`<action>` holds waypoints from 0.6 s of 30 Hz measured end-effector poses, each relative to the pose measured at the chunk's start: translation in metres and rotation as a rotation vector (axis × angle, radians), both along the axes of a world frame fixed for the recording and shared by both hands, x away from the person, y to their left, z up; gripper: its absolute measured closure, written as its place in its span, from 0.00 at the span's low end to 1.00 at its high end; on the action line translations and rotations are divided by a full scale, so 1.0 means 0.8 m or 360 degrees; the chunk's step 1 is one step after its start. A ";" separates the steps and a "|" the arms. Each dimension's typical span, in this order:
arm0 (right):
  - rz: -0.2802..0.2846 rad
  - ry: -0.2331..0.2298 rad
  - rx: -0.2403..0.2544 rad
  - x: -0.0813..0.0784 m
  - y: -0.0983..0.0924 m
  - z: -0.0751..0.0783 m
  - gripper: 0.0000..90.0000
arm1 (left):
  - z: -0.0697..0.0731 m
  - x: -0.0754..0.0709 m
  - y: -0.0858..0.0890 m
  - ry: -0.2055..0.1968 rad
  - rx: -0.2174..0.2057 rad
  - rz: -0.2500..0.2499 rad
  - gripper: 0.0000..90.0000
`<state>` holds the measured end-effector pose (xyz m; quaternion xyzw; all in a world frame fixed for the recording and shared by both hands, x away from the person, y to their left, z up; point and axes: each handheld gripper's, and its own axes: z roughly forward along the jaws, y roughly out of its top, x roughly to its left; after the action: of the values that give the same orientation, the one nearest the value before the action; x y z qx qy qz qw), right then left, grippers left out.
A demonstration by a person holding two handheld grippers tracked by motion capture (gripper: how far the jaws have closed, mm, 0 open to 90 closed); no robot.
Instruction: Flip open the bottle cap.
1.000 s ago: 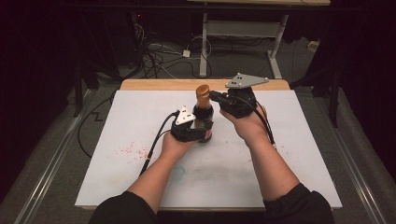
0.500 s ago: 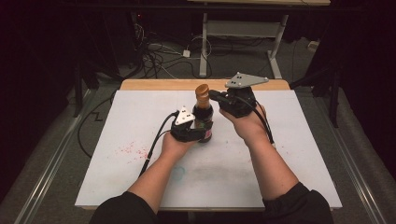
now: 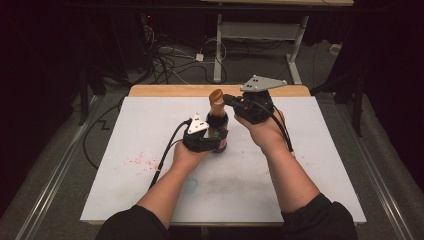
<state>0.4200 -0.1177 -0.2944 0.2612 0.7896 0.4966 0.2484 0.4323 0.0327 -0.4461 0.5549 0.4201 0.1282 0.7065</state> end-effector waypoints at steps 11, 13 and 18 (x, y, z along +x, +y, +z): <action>0.0016 -0.0018 0.0002 0.003 0.010 0.012 1.00 | 0.000 0.000 0.000 -0.0002 -0.0002 0.0002 0.33; 0.0020 -0.0018 0.0005 0.004 0.013 0.013 1.00 | 0.000 0.000 0.000 -0.0003 0.0001 0.0000 0.33; 0.0064 -0.0023 0.0003 0.006 0.032 0.019 1.00 | 0.000 0.000 -0.001 -0.0004 -0.0005 0.0003 0.33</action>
<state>0.4248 -0.0919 -0.2788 0.2419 0.7925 0.5040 0.2438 0.4322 0.0321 -0.4463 0.5531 0.4200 0.1288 0.7078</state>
